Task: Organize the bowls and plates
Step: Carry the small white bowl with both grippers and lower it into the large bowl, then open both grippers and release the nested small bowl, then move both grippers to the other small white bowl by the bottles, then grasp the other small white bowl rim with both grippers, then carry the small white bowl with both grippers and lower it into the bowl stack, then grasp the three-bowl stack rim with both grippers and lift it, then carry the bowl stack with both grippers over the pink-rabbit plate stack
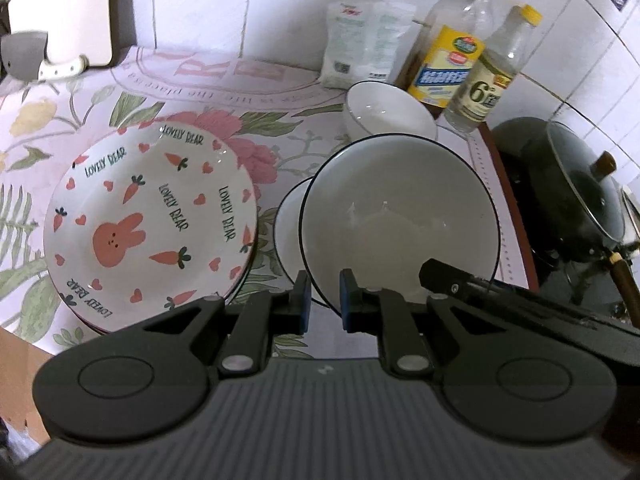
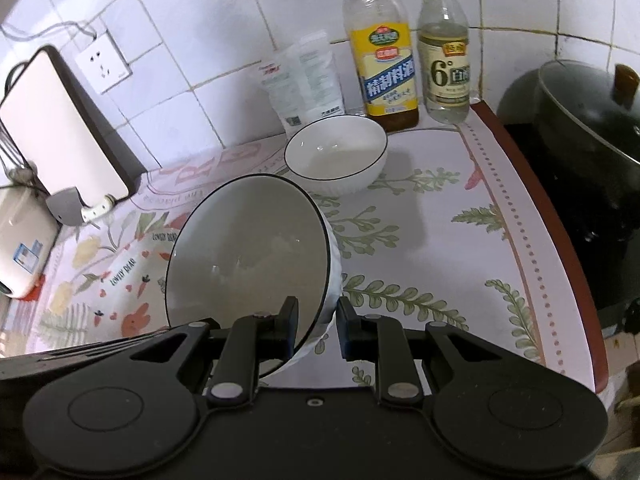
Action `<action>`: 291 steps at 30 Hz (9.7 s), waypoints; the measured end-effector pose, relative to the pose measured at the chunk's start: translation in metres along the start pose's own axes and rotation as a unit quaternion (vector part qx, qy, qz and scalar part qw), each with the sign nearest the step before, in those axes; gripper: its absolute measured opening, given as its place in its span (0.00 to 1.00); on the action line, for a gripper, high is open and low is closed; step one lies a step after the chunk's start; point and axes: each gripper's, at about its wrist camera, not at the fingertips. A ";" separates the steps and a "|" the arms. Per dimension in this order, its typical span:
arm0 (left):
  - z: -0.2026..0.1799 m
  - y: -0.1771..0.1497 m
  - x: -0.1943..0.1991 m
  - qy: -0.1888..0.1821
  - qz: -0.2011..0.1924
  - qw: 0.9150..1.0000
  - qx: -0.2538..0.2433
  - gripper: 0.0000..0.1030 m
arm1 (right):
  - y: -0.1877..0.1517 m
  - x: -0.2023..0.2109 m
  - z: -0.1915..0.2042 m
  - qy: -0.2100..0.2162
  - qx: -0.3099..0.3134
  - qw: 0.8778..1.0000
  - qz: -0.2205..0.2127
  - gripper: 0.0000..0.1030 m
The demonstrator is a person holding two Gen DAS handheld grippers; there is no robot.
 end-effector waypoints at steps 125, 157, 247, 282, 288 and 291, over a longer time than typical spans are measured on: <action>-0.056 0.134 -0.045 -0.037 -0.007 0.992 -0.122 0.11 | 0.109 -0.062 -0.076 0.095 -0.103 0.990 0.002 0.26; 0.021 0.028 0.030 -0.060 -0.016 0.998 -0.005 0.12 | 0.038 0.022 -0.001 0.080 0.020 0.997 -0.006 0.26; 0.048 -0.028 -0.024 -0.166 -0.017 0.970 0.175 0.69 | -0.070 -0.053 -0.025 0.114 0.284 0.944 -0.124 0.87; 0.049 -0.041 -0.071 -0.087 -0.021 0.964 0.251 0.44 | -0.049 -0.083 -0.023 0.203 0.384 0.897 -0.086 0.92; 0.041 -0.042 -0.069 -0.077 -0.026 0.970 0.231 0.44 | -0.061 -0.075 -0.020 0.181 0.385 0.899 -0.102 0.91; 0.035 -0.039 -0.067 -0.075 -0.024 0.978 0.194 0.44 | -0.068 -0.068 -0.020 0.169 0.384 0.901 -0.111 0.91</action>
Point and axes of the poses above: each gripper's, at about its wrist camera, not at the fingertips, and x roughly against the way its jaws point, z to its left, y to its top, and after that the axes turned 2 degrees about -z, right-handed
